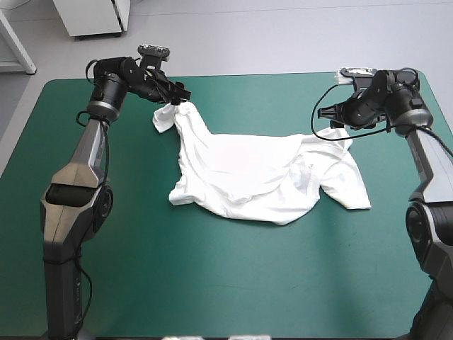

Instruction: Fold the cloth

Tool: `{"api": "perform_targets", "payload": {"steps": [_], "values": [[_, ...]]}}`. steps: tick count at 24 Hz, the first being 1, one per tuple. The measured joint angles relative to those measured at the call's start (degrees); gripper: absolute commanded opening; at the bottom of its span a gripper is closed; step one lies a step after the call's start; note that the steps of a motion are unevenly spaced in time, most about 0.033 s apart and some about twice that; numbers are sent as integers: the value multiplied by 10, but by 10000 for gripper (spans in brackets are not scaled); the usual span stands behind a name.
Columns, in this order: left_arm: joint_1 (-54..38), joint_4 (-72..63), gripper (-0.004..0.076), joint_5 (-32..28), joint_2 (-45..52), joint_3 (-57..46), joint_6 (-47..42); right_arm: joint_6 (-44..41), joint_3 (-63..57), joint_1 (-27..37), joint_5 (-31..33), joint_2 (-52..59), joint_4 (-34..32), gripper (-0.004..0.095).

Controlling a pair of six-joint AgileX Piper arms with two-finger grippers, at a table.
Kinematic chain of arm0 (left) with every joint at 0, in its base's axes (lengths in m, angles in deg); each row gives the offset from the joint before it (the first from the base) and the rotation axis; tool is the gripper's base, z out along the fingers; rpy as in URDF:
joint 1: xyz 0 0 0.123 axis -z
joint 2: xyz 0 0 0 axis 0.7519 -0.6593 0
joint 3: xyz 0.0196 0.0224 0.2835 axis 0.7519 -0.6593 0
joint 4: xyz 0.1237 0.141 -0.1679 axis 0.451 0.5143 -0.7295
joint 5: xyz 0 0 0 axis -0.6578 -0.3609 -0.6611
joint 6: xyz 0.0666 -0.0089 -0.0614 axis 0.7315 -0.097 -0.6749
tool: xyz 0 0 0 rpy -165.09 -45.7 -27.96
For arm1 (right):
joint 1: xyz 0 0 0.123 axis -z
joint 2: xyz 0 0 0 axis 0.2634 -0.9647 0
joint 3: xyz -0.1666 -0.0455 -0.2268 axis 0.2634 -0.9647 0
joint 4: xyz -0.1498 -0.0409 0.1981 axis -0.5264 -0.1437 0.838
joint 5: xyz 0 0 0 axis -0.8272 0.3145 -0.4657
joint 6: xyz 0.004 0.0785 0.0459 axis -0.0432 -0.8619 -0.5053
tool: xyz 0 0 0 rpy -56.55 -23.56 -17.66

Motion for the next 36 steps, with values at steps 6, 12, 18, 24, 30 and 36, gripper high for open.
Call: {"api": "perform_targets", "payload": {"steps": [6, 12, 18, 24, 30, 36], "values": [[0, 45, 507, 85, 19, 51, -20, 0, 2, 0, 71, 36, -9, 486], [0, 57, 506, 100, 75, 53, -44, -1, 2, 0, 121, 109, -14, 486], [0, 58, 506, 100, 164, 14, -61, -13, 2, 0, 128, 178, -25, 486], [32, 79, 462, 100, 274, -153, -70, -17, 4, 0, 132, 218, -30, 486], [123, 121, 462, 99, 319, -390, -126, -21, 4, 0, 132, 237, -44, 438], [125, 118, 462, 71, 319, -532, -144, -21, 4, 0, 132, 242, -55, 435]]}}
